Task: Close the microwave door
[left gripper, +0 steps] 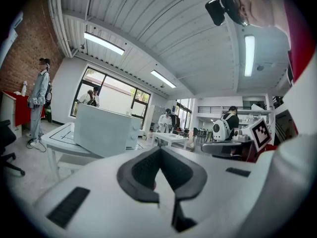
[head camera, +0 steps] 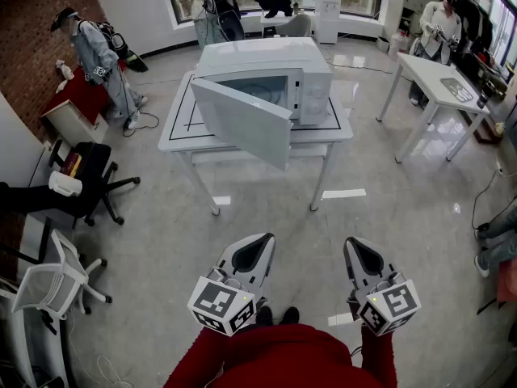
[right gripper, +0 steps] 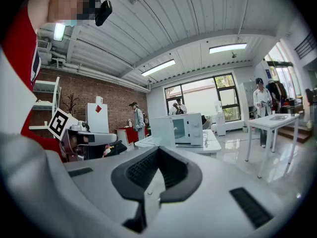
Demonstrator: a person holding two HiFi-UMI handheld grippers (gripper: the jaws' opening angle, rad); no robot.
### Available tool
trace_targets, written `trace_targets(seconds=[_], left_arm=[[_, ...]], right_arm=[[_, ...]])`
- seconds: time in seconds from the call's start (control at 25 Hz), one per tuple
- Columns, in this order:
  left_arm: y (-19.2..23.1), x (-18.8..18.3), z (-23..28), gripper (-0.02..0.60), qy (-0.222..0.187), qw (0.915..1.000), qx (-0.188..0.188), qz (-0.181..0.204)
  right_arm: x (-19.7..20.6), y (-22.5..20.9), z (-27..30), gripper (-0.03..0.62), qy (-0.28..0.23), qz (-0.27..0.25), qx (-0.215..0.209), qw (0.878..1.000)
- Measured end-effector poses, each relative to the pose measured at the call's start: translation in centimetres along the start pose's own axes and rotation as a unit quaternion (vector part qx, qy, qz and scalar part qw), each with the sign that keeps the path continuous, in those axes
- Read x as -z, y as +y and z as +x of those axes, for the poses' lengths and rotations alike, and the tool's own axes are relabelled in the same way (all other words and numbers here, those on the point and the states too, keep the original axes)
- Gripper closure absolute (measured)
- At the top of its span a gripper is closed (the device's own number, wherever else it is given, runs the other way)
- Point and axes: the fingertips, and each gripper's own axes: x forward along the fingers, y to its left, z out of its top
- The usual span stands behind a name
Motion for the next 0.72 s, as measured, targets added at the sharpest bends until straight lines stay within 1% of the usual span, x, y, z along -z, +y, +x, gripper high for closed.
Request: trace_targets(seconds=[0.12, 0.28, 0.52, 0.72], left_arm=[[-0.05, 0.10, 0.03, 0.571, 0.000, 1.0000, 0.000, -0.001], [-0.20, 0.18, 0.08, 0.572, 0.003, 1.0000, 0.002, -0.001], [-0.18, 0.33, 0.45, 0.571, 0.007, 1.0000, 0.003, -0.001], [-0.22, 0.84, 0.44, 0.571, 0.013, 0.9999, 0.001, -0.008]], right_arm=[[-0.21, 0.34, 0.23, 0.582, -0.007, 0.002, -0.010, 1.000], [0.29, 0.22, 0.15, 0.582, 0.005, -0.002, -0.006, 1.000], [0.26, -0.02, 0.39, 0.582, 0.004, 0.000, -0.008, 1.000], [0.19, 0.18, 0.18, 0.580, -0.007, 0.000, -0.017, 1.000]])
